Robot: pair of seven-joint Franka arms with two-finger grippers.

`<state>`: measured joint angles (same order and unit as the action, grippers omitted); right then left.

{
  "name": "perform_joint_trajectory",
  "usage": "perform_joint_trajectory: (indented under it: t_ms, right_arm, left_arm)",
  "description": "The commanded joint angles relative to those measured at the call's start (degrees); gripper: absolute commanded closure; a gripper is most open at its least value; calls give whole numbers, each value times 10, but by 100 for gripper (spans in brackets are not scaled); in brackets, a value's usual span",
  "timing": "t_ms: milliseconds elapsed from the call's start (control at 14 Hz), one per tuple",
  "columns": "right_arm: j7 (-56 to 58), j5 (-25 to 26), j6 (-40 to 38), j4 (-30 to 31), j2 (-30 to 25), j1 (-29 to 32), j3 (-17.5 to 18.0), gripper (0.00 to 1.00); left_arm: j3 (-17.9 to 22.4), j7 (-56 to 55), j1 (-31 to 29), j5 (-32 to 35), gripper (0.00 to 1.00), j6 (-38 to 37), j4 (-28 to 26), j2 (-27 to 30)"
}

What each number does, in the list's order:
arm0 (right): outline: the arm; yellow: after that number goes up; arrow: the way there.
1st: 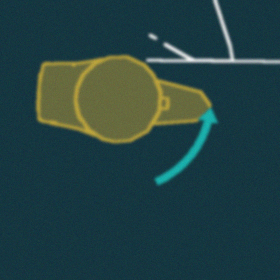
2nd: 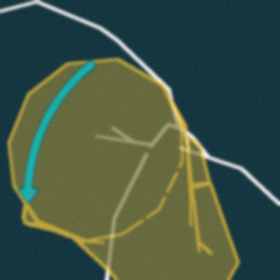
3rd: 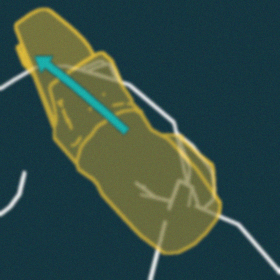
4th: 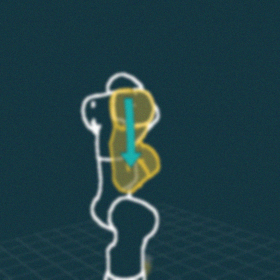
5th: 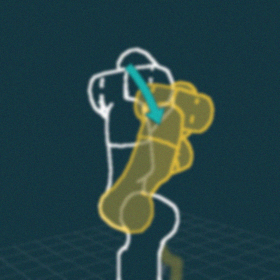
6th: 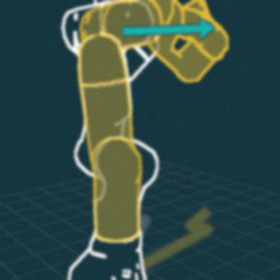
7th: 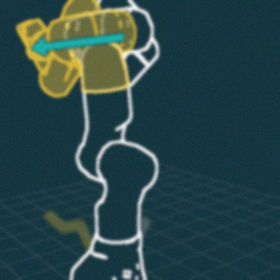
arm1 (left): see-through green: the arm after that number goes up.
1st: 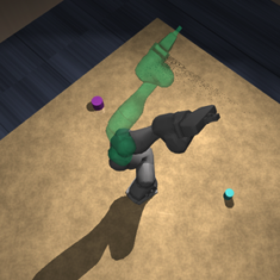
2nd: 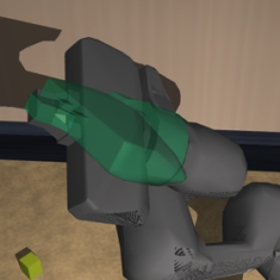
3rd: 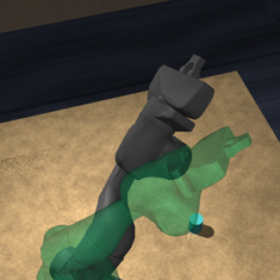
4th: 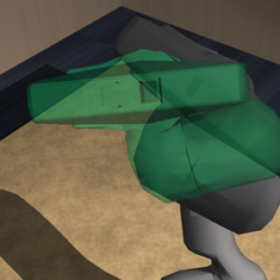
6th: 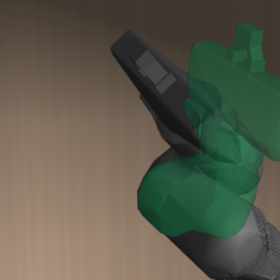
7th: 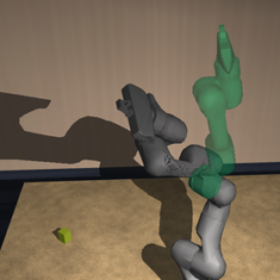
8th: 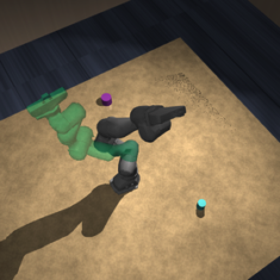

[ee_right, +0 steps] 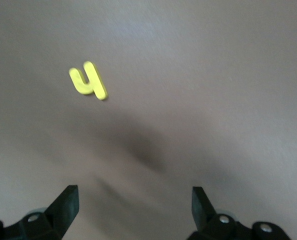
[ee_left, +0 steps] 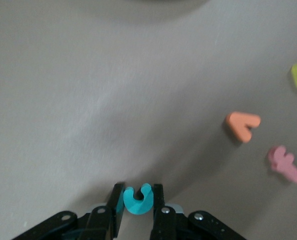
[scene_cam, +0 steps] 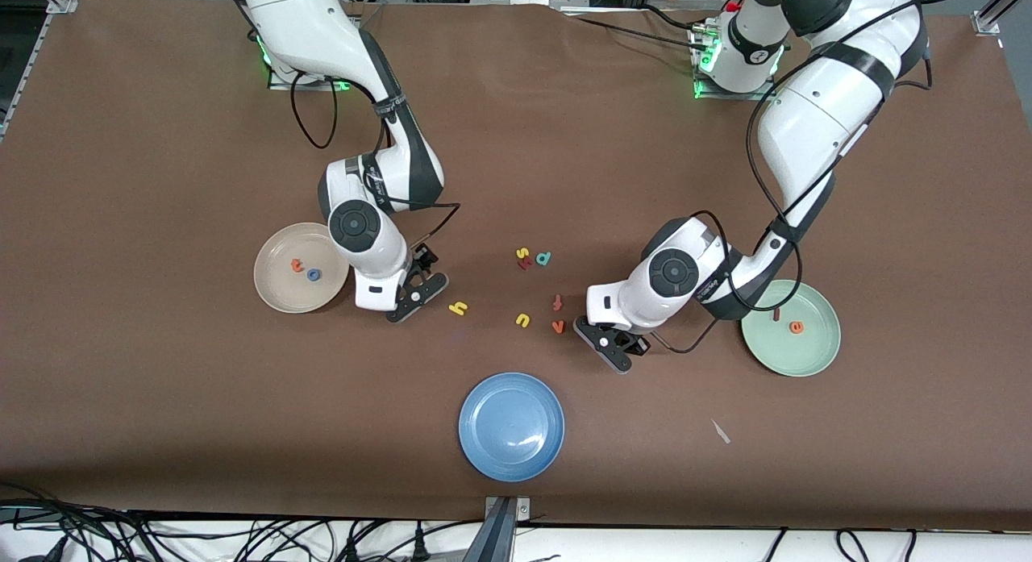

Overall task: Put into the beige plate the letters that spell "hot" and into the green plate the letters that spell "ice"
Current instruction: 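Grasp the teal c with the left gripper while the right gripper reaches the yellow 4, then place the teal c on the green plate with the left gripper and release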

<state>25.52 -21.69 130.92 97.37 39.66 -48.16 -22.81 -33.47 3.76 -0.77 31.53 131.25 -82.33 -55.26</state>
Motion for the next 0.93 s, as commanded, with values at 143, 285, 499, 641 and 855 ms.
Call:
perform_joint_trajectory:
  t_ms: [143, 285, 499, 641, 855]
  right_arm:
    - [33, -40, -6, -66, 42, 15, 22, 0]
    - [33, -40, 13, -71, 50, 15, 32, 0]
    - [35, -36, 42, -73, 64, 13, 40, 0]
    - [37, -34, 49, -84, 74, 12, 40, 0]
    - [44, -34, 49, -111, 92, 11, 40, 0]
  left_arm:
    - [-1, 9, -27, 6, 91, -157, -3, 75]
    - [-12, 26, -62, 4, 92, -213, -4, 86]
    - [-20, 120, -140, 4, 91, -252, -6, 98]
    - [-20, 207, -199, 4, 91, -247, -13, 90]
    - [-16, 255, -243, 12, 91, -222, -25, 71]
